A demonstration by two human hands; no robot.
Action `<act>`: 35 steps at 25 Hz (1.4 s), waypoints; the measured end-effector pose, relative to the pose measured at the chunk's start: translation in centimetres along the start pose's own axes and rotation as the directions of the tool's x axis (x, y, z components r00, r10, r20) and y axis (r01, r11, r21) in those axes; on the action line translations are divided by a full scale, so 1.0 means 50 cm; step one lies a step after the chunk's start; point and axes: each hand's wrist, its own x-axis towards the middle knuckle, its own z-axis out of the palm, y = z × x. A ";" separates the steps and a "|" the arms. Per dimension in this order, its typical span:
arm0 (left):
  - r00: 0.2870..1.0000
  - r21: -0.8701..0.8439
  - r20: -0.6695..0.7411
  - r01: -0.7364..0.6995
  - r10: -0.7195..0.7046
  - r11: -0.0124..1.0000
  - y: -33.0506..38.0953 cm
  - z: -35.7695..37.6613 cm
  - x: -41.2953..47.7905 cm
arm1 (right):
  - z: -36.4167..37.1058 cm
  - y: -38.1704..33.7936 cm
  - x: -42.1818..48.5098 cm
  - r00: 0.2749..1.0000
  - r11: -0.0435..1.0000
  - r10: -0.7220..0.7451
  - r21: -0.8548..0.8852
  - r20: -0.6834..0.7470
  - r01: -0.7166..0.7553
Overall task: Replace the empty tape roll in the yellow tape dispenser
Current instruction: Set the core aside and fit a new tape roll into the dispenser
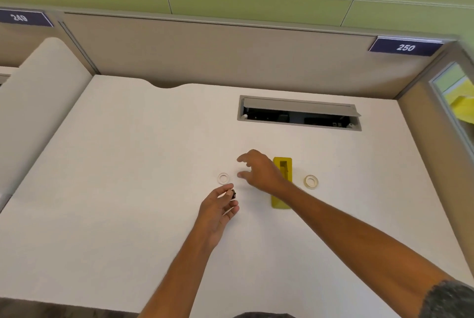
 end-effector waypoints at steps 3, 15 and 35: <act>0.998 -0.012 0.068 -0.001 0.002 1.000 -0.013 0.042 -0.002 | -0.055 0.043 -0.030 0.993 0.997 0.043 0.069 -0.107 -0.035; 0.985 -0.024 0.170 0.025 -0.021 0.999 -0.057 0.157 -0.029 | -0.175 0.240 -0.182 0.910 0.948 0.316 0.119 -0.269 -0.294; 0.990 0.066 0.137 -0.021 0.012 0.998 -0.064 0.154 -0.039 | -0.130 0.261 -0.203 0.935 0.950 0.312 0.045 -0.171 -0.309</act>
